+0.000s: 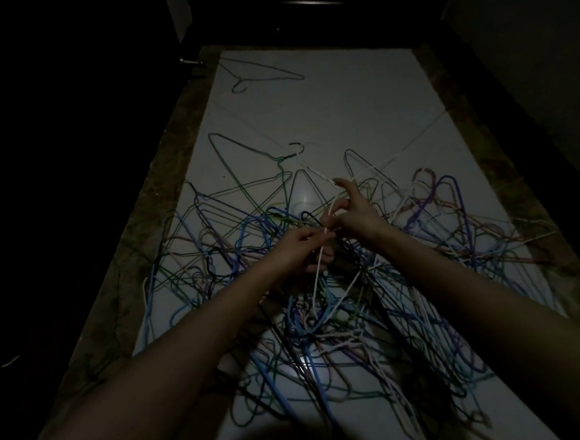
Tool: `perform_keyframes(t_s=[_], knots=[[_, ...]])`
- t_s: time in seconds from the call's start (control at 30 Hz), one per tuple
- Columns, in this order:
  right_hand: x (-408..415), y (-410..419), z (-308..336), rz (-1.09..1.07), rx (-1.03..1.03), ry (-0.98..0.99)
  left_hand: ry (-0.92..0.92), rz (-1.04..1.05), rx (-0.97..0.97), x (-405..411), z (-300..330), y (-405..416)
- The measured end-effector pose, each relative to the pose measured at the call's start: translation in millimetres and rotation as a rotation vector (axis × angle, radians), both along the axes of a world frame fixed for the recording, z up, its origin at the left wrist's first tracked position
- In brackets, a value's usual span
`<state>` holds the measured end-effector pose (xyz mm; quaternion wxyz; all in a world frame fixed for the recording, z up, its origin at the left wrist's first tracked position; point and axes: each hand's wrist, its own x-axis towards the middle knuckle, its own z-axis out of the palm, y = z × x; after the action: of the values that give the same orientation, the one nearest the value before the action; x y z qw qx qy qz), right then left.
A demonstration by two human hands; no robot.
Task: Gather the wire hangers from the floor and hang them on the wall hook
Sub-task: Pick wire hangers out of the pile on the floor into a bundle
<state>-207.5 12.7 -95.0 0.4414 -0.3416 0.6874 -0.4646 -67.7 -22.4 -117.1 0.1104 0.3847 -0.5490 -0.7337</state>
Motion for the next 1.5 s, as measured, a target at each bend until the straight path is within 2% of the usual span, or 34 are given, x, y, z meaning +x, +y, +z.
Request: perform_keyframes(t_s=[0.13, 0.37, 0.43, 0.53, 0.6, 0.7, 0.77, 0.83, 1.23, 1.5], knots=[[2.1, 2.5, 11.2, -0.025, -0.016, -0.083, 0.003, -0.161, 0.104, 19.2, 9.6, 1.5], [30.1, 15.5, 8.4, -0.037, 0.076, -0.075, -0.18, -0.351, -0.01, 46.8, 10.4, 7.6], [35.7, 16.6, 7.7, -0.061, 0.072, -0.089, -0.223, -0.345, -0.088, 52.6, 8.1, 11.1], [37.7, 16.4, 6.5, -0.103, 0.072, -0.101, -0.288, -0.345, -0.365, 63.9, 8.4, 9.4], [37.8, 18.5, 7.2, -0.127, 0.078, -0.116, -0.328, -0.362, -0.457, 73.1, 11.5, 6.5], [39.5, 22.7, 8.1, -0.144, 0.084, -0.114, -0.41, -0.41, -0.286, 84.3, 13.2, 11.5], [41.2, 23.9, 8.3, -0.168, 0.092, -0.11, -0.412, -0.385, -0.126, 86.9, 11.2, 18.2], [42.1, 23.6, 7.2, -0.191, 0.096, -0.102, -0.393, -0.338, -0.062, 87.3, 10.7, 20.9], [45.9, 27.5, 15.8, -0.318, 0.067, 0.069, -0.37, -0.303, -0.074, 84.5, 19.2, 17.2], [66.2, 28.5, 15.2, -0.319, 0.046, 0.023, -0.321, -0.209, -0.165, 82.5, 24.5, 25.4]])
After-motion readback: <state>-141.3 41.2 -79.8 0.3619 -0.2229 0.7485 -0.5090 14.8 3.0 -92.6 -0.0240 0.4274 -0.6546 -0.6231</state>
